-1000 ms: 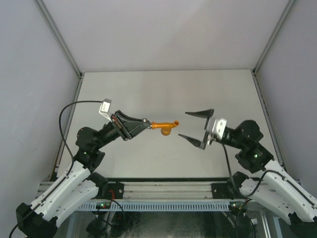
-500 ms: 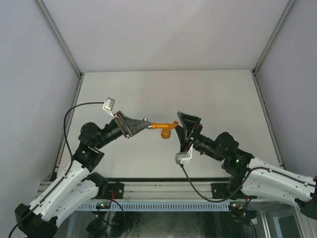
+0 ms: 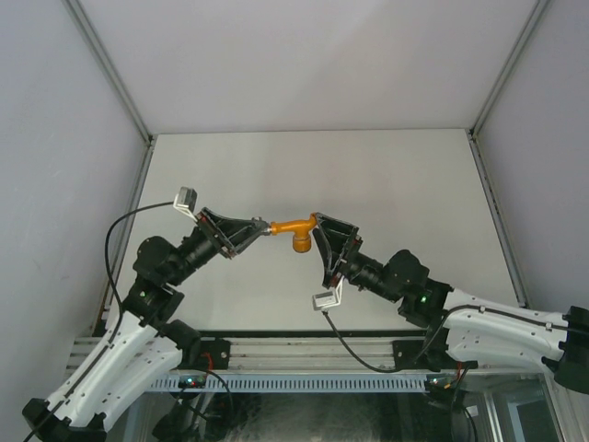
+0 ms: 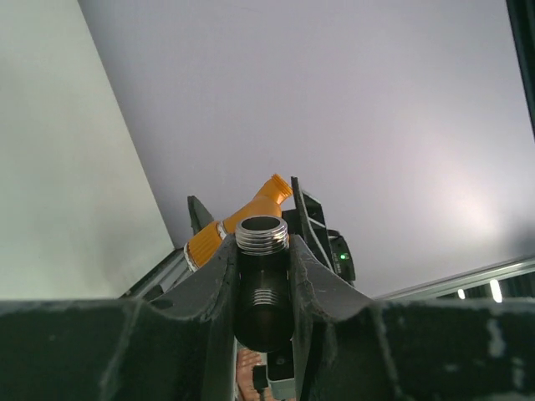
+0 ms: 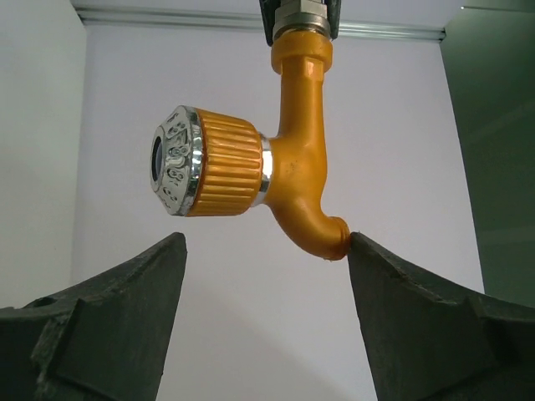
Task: Install the water faucets
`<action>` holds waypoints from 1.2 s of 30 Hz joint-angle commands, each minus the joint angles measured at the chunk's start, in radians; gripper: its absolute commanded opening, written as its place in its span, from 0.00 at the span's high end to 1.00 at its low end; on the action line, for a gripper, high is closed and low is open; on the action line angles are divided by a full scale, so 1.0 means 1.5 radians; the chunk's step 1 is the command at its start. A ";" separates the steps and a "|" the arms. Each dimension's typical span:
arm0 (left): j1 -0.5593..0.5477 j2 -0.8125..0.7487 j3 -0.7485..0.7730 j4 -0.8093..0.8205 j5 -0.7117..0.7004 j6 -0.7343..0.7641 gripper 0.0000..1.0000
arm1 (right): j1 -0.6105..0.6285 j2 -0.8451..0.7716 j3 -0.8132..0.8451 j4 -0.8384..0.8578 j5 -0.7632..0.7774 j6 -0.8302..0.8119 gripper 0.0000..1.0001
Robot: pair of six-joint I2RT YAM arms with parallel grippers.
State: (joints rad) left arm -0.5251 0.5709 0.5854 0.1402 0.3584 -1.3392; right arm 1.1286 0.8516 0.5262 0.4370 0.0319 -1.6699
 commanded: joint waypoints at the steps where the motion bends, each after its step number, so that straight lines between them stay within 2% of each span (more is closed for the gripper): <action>1: 0.002 0.000 0.004 0.043 -0.005 -0.049 1.00 | 0.005 0.010 0.007 0.068 -0.021 -0.018 0.26; 9: -0.021 0.022 -0.012 0.058 -0.012 -0.075 1.00 | 0.009 0.057 0.020 0.140 -0.042 -0.045 0.24; 16: -0.021 0.043 -0.031 0.112 -0.001 -0.115 1.00 | 0.011 0.079 0.026 0.153 -0.068 -0.043 0.32; 19: -0.021 0.060 -0.036 0.153 0.022 -0.133 1.00 | 0.011 0.083 0.038 0.128 -0.065 -0.039 0.30; 21: -0.021 0.069 -0.029 0.158 0.037 -0.135 1.00 | 0.011 0.082 0.050 0.093 -0.054 -0.031 0.26; 25: -0.021 0.066 -0.021 0.145 0.042 -0.121 1.00 | 0.007 0.069 0.052 0.072 -0.033 -0.029 0.24; 29: -0.021 0.066 -0.021 0.137 0.041 -0.102 1.00 | 0.005 0.030 0.071 -0.012 -0.069 0.019 0.37; 31: -0.021 0.068 -0.021 0.138 0.039 -0.094 1.00 | 0.008 0.012 0.089 -0.056 -0.096 0.075 0.50; 36: -0.021 0.073 -0.016 0.141 0.043 -0.068 1.00 | 0.011 -0.002 0.120 -0.119 -0.114 0.157 0.65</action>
State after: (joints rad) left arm -0.5377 0.6716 0.5491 0.2913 0.3611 -1.4738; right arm 1.1213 0.8589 0.6327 0.2977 -0.0029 -1.6032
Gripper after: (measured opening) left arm 0.286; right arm 0.408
